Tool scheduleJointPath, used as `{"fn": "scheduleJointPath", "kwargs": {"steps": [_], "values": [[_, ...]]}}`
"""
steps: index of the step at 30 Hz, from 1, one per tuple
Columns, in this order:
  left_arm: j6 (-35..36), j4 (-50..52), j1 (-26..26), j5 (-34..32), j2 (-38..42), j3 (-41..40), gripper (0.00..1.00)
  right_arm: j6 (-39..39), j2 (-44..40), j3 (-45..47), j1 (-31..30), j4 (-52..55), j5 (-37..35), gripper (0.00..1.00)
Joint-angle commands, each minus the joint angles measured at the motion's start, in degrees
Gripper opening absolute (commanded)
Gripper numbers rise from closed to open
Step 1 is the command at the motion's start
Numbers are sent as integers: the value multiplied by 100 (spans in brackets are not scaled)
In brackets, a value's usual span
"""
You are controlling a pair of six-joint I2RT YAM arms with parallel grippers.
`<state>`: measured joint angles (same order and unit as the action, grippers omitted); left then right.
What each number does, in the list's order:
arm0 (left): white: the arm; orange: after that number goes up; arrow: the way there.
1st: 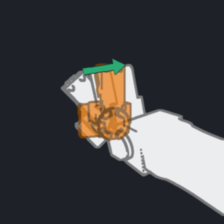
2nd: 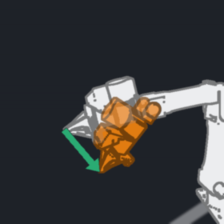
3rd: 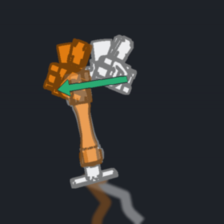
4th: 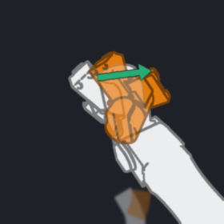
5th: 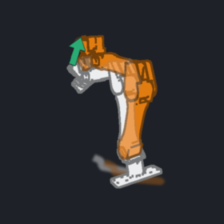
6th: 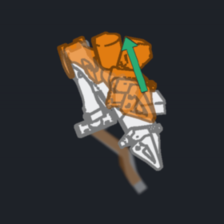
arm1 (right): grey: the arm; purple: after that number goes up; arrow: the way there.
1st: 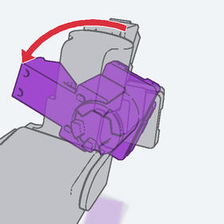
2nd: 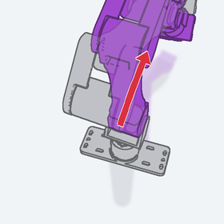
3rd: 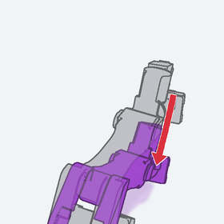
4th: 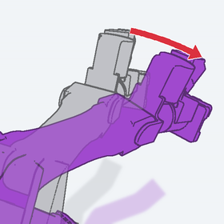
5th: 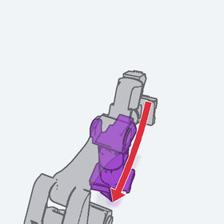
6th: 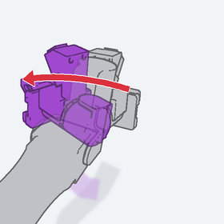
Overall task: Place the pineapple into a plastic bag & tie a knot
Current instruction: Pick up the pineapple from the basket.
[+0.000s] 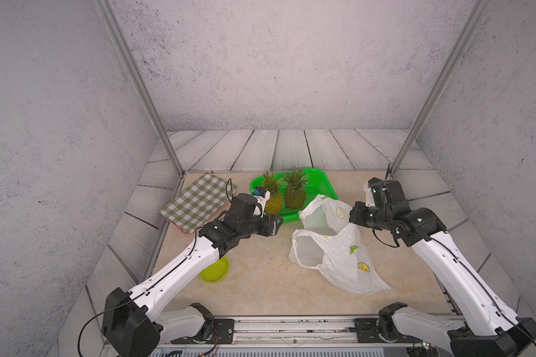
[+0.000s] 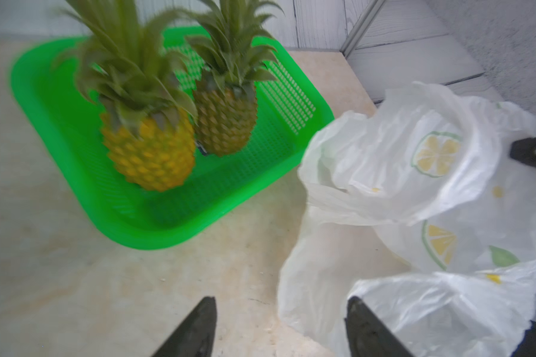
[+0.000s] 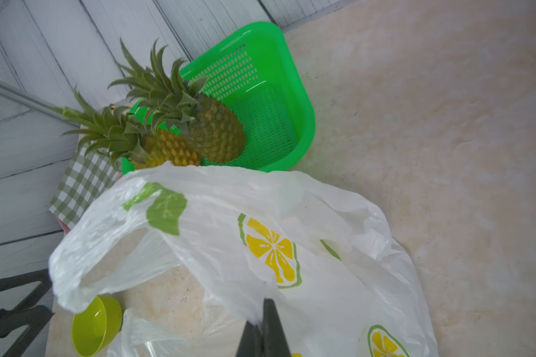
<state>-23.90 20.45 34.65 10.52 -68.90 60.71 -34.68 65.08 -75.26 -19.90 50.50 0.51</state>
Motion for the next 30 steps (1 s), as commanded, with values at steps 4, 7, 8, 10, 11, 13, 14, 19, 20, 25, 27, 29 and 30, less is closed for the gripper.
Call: {"fn": "scheduleJointPath", "kwargs": {"steps": [4,7,8,10,11,13,14,19,20,25,27,29,30], "values": [[536,246,-469,-683,-258,811,99,232,-61,-269,941,168,480,0],[550,347,-685,-759,-735,1339,99,264,-66,-257,1350,163,712,0],[505,383,-771,-699,-905,1512,100,268,-64,-253,1437,160,758,0],[467,489,-927,-523,-1375,1942,100,285,-57,-221,1570,135,852,0],[472,532,-969,-496,-1568,2124,100,299,-42,-214,1598,128,874,0],[542,603,-1029,-460,-2052,2513,100,305,-30,-161,1649,75,951,0],[579,640,-1054,-456,-2252,2680,100,304,-18,-134,1648,33,1003,0],[597,793,-1153,-316,-3214,3458,100,268,49,17,1656,-149,1262,0],[612,802,-1156,-300,-3349,3573,100,261,56,42,1657,-178,1300,0],[627,936,-1154,-264,-4006,4216,100,253,97,175,1661,-295,1504,0],[636,1002,-1156,-255,-4243,4411,100,264,101,238,1656,-330,1547,0],[646,1142,-1151,-321,-4463,4606,100,268,100,290,1663,-363,1566,0],[662,1227,-1152,-349,-4593,4705,100,277,97,314,1660,-368,1581,0]]}}
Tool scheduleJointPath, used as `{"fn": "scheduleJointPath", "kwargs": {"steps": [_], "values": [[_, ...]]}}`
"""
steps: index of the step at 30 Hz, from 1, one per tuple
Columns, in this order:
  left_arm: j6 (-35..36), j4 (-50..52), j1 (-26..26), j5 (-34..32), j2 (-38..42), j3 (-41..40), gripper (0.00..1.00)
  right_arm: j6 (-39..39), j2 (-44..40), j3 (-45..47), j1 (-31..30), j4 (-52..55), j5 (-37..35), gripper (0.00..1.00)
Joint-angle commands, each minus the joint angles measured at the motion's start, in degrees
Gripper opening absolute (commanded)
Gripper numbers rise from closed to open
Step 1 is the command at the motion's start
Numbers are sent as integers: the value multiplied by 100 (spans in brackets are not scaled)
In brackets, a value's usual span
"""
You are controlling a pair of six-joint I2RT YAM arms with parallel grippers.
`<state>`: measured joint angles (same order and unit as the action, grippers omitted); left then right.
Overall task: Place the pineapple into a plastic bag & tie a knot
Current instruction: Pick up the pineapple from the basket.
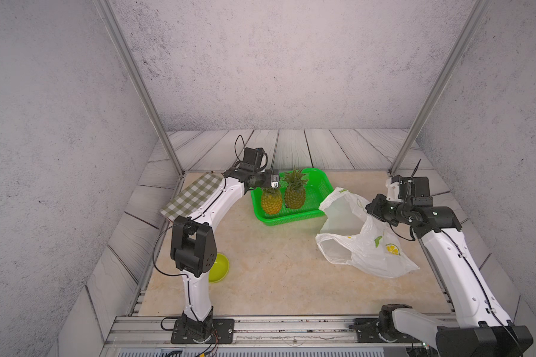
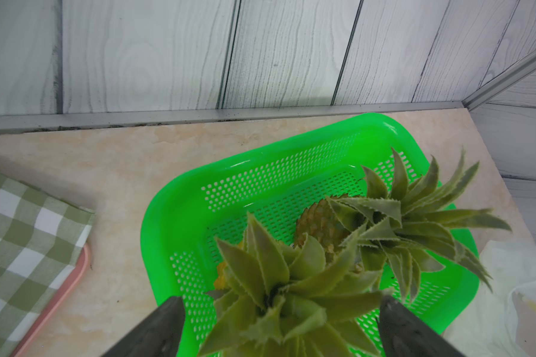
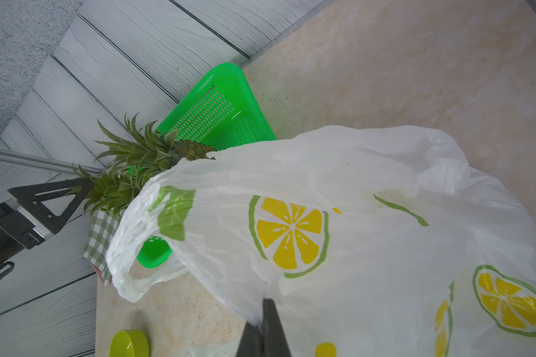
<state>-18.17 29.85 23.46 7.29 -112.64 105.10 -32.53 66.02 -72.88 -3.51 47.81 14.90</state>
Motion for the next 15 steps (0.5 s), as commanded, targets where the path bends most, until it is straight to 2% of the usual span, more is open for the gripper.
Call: {"fn": "scheduleJointPath", "kwargs": {"steps": [1,3,5,9,12,13,15], "values": [[104,367,-28,-33,-323,350,97,61,7,89,25,-105,154,0],[108,455,-29,8,-486,440,90,76,14,114,18,-131,188,0],[93,444,-27,125,-576,459,76,73,25,132,20,-148,214,0],[29,392,-26,495,-704,483,33,73,16,190,17,-180,242,0],[34,511,-32,615,-726,523,4,63,-15,246,21,-184,255,0],[33,535,-35,615,-669,500,0,50,-23,271,17,-199,279,0],[28,532,-39,568,-463,390,0,6,-28,311,17,-219,364,0]]}}
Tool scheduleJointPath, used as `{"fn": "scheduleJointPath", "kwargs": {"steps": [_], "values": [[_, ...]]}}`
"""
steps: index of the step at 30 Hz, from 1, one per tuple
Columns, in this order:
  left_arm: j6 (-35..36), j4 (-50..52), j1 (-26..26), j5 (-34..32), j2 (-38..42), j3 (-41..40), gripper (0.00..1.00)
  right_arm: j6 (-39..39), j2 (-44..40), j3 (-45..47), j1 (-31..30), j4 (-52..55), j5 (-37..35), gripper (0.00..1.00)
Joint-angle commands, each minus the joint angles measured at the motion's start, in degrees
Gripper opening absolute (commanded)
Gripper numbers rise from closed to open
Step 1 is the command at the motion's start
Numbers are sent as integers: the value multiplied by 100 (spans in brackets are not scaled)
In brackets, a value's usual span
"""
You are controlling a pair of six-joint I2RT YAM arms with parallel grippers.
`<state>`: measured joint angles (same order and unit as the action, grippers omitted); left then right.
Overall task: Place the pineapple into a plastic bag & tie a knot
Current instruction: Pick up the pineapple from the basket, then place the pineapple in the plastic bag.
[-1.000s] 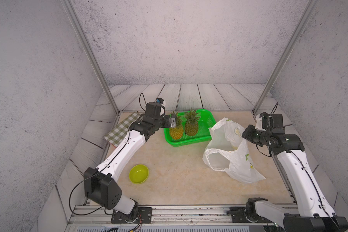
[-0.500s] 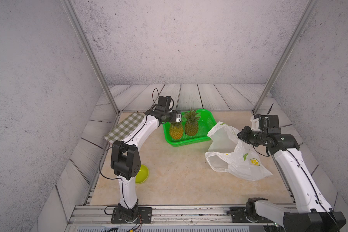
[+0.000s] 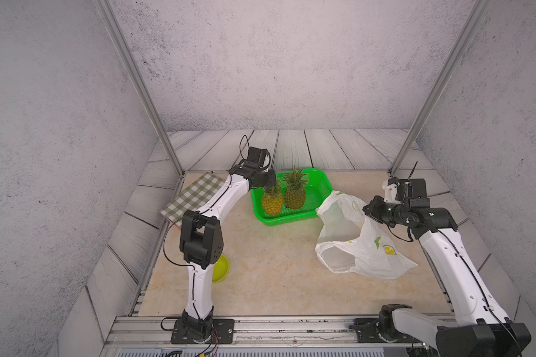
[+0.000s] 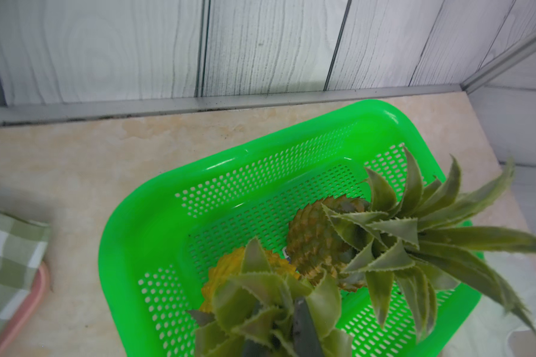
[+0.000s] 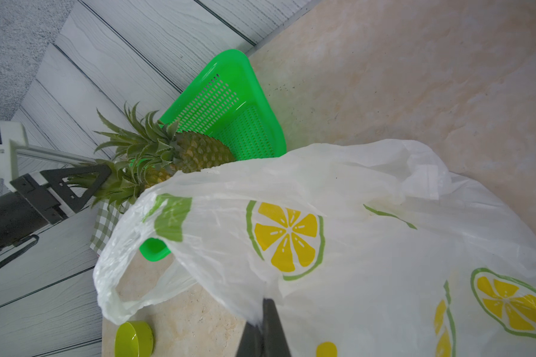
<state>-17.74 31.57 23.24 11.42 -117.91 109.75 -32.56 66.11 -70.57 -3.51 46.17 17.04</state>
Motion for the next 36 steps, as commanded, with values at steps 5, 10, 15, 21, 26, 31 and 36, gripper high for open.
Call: {"fn": "scheduleJointPath", "kwargs": {"steps": [5,10,15,21,26,31,36], "values": [[-176,75,-31,-100,1155,-732,0,-206,-36,144,15,-166,439,0],[-607,-385,-49,-162,2638,-1673,0,-416,-36,179,-1,-288,596,0],[-1314,-758,-48,93,4004,-2715,0,-641,-45,233,-11,-413,701,0],[-2370,-1249,16,1001,5381,-3955,0,-855,-72,311,-59,-543,748,0],[-2600,-1183,620,1161,5764,-4288,0,-965,-63,367,-151,-625,732,0],[-2607,-1502,1348,870,5514,-4388,0,-1106,-92,453,-340,-705,679,0],[-2580,-1969,1711,623,5083,-4261,0,-1217,-244,586,-508,-712,634,0]]}}
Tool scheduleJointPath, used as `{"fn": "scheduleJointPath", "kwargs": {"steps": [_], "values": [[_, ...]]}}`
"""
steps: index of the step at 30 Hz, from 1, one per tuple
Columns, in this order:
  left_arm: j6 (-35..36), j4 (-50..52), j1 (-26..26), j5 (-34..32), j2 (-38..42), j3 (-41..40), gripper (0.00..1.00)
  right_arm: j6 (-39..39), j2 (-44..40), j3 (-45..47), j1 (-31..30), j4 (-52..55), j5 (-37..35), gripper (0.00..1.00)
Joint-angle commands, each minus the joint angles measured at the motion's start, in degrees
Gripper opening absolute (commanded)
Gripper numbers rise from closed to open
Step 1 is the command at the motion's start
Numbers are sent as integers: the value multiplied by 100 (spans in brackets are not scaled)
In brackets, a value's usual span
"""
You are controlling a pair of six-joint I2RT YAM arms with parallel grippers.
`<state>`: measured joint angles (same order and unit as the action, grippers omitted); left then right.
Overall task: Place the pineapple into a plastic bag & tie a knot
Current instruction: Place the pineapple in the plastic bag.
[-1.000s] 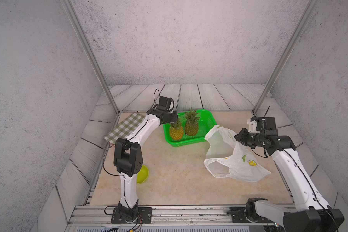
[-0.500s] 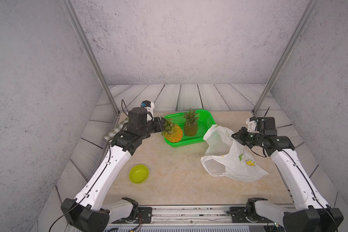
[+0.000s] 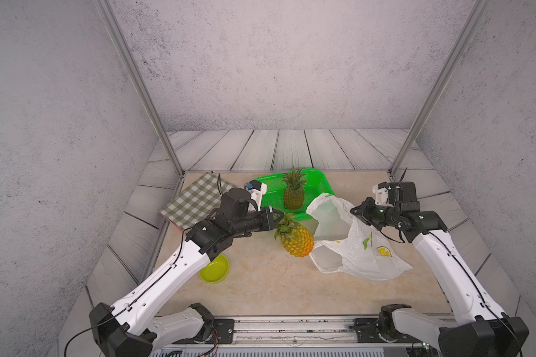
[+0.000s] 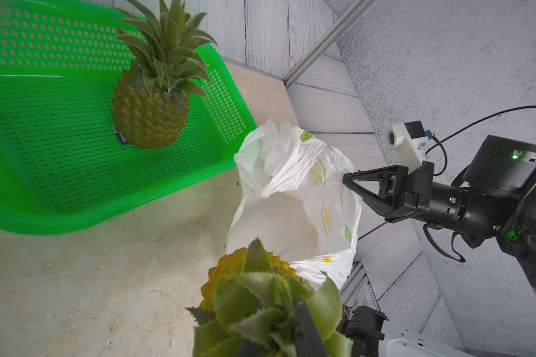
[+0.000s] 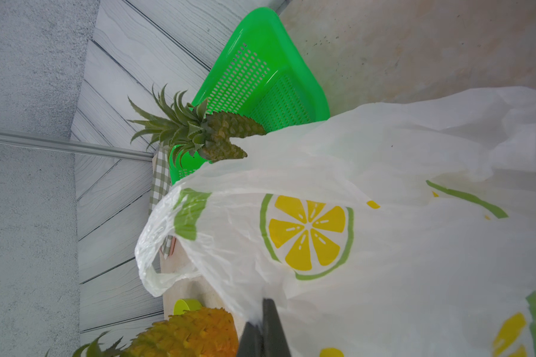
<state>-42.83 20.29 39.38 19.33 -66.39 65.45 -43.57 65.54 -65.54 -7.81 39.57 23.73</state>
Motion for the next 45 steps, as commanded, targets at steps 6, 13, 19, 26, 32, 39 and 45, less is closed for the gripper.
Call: {"fn": "scheduleJointPath", "kwargs": {"steps": [6,13,19,26,32,39,45], "values": [[356,-798,120,-698,-307,710,0,-82,-406,264,-135,83,-54,0],[380,-924,127,-637,-580,955,0,-191,-579,408,-183,69,22,0],[-146,-1678,200,-625,-582,416,0,-720,-590,549,-544,-386,249,0],[-929,-2430,333,-540,-488,-350,0,-1183,-296,505,-1209,-914,-25,0],[-1231,-2793,577,-785,-209,-1041,0,-1538,-4,501,-1338,-1426,61,0],[-1272,-2819,589,-714,-275,-1208,0,-1681,187,189,-1620,-1664,114,0],[-1351,-2902,589,-509,-430,-1175,0,-1708,393,365,-1670,-1890,232,0]]}}
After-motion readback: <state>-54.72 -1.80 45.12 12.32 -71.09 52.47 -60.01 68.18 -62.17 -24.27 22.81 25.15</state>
